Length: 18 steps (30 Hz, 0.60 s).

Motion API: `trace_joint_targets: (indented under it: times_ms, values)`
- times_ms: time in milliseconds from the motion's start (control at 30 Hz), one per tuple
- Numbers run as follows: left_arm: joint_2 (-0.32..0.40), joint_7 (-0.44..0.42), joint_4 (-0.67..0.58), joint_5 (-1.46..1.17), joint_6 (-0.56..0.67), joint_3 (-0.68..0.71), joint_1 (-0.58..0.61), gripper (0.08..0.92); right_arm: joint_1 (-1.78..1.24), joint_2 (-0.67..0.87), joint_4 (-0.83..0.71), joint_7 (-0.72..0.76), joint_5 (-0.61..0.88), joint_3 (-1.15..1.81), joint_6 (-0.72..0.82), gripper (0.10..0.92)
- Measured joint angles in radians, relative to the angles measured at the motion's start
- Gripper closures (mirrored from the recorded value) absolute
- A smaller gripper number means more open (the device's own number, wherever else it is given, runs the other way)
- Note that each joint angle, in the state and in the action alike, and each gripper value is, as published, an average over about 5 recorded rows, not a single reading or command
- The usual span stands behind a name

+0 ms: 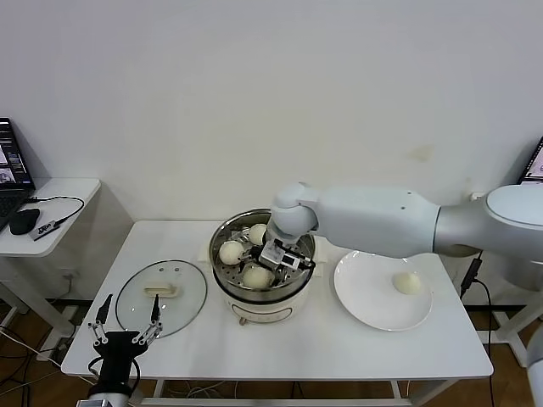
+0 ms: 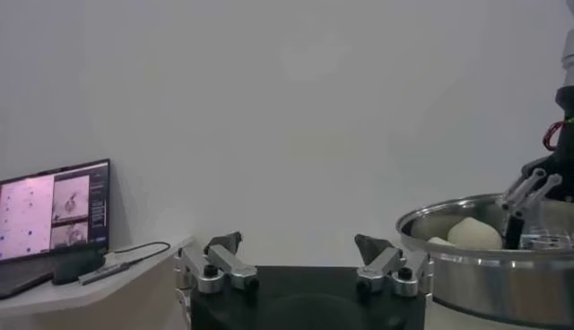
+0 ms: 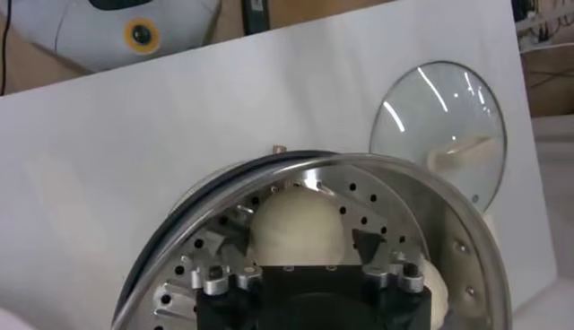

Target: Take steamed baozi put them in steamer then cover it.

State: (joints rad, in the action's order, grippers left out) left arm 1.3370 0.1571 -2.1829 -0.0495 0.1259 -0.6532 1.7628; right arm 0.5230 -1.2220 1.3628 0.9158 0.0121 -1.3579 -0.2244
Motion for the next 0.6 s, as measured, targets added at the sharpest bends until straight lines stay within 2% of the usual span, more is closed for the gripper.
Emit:
trace_joint_targets:
  times_ms: [400,600]
  values:
    - [-0.013,0.000,-0.001,0.002,0.002,-0.001,-0.001,0.177,0.048,0.075,0.002,-0.005,0.012,0.039,0.034,0.203]
    - [-0.022,0.000,0.003,0.005,0.003,0.010,-0.008,0.177,0.078,0.168,0.034,-0.011,0.060,0.061,0.146,0.203]
